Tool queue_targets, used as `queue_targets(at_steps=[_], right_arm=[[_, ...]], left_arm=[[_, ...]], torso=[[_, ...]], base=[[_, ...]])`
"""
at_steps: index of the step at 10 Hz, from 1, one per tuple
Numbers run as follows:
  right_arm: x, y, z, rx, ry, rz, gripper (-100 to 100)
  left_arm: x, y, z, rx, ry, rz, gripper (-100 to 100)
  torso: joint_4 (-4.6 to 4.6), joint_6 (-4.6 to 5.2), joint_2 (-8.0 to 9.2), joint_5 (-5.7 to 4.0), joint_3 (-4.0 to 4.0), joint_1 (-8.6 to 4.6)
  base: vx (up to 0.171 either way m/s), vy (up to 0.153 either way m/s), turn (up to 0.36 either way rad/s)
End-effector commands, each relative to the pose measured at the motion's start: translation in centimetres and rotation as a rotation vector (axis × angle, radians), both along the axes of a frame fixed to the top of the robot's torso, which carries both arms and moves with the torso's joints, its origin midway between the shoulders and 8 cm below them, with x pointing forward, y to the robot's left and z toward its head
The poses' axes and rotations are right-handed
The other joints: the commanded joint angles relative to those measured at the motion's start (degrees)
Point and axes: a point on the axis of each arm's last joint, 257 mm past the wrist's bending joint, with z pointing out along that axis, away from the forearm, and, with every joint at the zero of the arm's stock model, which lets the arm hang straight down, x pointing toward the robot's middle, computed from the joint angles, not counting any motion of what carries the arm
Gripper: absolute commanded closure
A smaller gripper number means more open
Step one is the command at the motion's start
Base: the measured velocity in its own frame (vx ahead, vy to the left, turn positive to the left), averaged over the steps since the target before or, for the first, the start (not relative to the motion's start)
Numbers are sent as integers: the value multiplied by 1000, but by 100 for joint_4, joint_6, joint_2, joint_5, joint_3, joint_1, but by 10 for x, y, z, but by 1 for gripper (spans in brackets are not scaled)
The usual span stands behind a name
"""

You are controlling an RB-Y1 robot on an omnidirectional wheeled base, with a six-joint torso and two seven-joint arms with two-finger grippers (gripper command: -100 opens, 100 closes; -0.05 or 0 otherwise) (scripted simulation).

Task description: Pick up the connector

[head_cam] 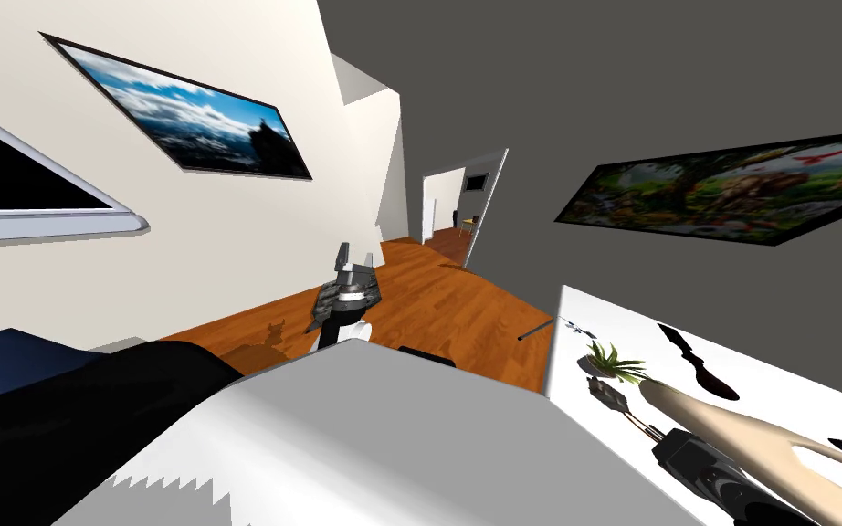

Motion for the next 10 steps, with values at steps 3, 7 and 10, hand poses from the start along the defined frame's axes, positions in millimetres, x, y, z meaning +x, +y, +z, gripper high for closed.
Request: queue_targets(at_steps=[3,7,10], right_arm=[[6,5,4,-1,1,28,100],[27,27,13,-3,-1,133,100],[30,31,14,-4,-1,156,0]], left_arm=[[0,0,0,0,0,0,0],[0,0,0,0,0,0,0],[0,0,0,0,0,0,0]], torso=[[0,0,-1,1,-1,1],[-9,2,-50,5,-28,14],[-3,-2,-25,3,-14,7]], base=[[26,2,-96],[129,19,-285],[59,13,-129]])
